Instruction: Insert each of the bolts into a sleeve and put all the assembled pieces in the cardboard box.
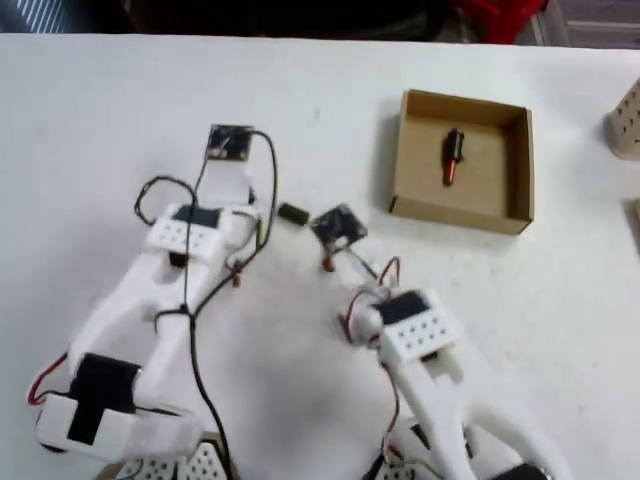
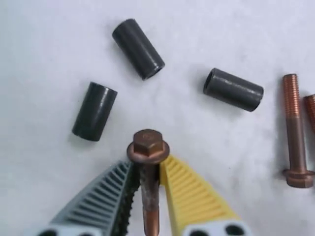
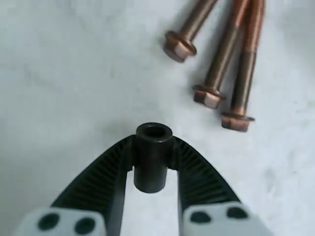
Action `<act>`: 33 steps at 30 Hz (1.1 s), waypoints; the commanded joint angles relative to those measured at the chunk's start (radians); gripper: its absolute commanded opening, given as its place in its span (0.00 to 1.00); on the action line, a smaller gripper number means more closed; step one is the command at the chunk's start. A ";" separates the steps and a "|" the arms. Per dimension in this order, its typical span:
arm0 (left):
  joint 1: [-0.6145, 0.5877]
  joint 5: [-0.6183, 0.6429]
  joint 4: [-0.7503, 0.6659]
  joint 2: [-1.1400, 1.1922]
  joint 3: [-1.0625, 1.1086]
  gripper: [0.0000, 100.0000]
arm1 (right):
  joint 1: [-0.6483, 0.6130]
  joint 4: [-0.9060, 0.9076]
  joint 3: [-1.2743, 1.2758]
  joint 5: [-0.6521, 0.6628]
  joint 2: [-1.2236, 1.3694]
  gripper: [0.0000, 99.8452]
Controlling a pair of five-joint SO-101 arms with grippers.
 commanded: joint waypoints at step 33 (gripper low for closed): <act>-0.120 -0.014 -0.201 -0.068 0.046 0.02 | -0.206 -1.346 0.356 -0.239 -0.157 0.02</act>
